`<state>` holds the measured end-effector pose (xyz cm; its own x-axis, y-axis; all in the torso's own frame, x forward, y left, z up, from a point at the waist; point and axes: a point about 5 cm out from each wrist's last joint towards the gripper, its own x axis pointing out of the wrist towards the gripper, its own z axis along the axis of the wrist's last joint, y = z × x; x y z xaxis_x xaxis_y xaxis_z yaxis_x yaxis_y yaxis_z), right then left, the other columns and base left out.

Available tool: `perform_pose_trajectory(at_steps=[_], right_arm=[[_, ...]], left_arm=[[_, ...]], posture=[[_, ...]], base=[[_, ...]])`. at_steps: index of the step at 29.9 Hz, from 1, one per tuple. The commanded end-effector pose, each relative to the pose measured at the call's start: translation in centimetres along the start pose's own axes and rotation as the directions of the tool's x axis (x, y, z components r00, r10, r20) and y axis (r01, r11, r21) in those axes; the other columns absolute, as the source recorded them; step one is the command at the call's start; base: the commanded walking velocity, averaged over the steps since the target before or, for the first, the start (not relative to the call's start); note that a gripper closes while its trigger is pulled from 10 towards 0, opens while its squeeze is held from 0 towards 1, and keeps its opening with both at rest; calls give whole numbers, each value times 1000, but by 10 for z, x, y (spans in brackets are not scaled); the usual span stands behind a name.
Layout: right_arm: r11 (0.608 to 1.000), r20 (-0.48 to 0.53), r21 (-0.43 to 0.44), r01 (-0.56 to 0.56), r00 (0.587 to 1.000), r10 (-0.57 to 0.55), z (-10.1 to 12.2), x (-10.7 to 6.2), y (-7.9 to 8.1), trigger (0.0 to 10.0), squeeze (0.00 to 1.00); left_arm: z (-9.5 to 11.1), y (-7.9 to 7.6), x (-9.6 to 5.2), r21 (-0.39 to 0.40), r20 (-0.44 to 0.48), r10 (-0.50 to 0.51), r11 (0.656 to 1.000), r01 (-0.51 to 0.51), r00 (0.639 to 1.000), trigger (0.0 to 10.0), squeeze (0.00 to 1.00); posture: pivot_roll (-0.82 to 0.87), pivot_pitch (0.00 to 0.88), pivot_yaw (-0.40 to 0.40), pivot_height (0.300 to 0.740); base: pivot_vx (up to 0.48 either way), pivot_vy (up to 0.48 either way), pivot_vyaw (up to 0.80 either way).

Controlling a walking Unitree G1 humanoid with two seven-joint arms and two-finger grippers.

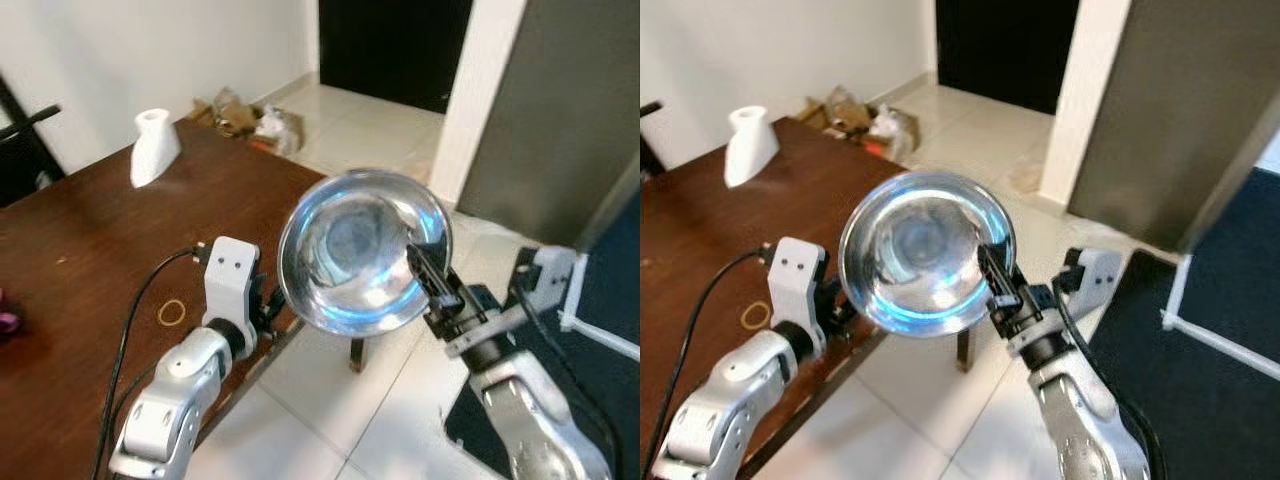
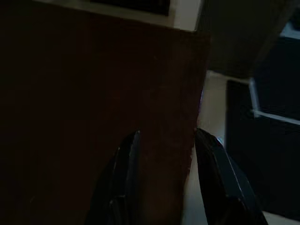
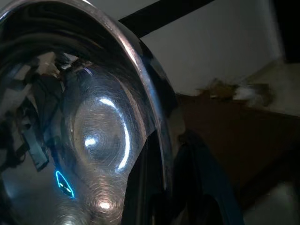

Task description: Setting the table

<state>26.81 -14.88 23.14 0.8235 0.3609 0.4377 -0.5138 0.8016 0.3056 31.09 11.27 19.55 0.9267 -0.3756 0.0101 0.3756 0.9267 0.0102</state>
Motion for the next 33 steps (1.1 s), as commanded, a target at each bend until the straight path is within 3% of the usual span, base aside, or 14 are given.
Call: perform_pose_trajectory(at_steps=[1, 17, 33], right_arm=[[998, 20, 43, -44, 999, 44, 3, 0, 8, 10000, 0], [994, 6, 91, -67, 998, 67, 4, 1, 13, 10000, 0], [996, 0, 85, -21, 1000, 21, 3, 1, 6, 10000, 0]], left_arm=[[-5, 4, -2, 5, -34, 40, 999, -40, 999, 10000, 0], [-3, 7, 3, 16, -51, 94, 996, -93, 994, 10000, 0], [4, 14, 10, 53, -49, 155, 987, -152, 987, 10000, 0]], posture=[[18, 124, 99, 740], [21, 125, 104, 740], [24, 122, 111, 740]], base=[[0, 0, 800], [0, 0, 800], [0, 0, 799]])
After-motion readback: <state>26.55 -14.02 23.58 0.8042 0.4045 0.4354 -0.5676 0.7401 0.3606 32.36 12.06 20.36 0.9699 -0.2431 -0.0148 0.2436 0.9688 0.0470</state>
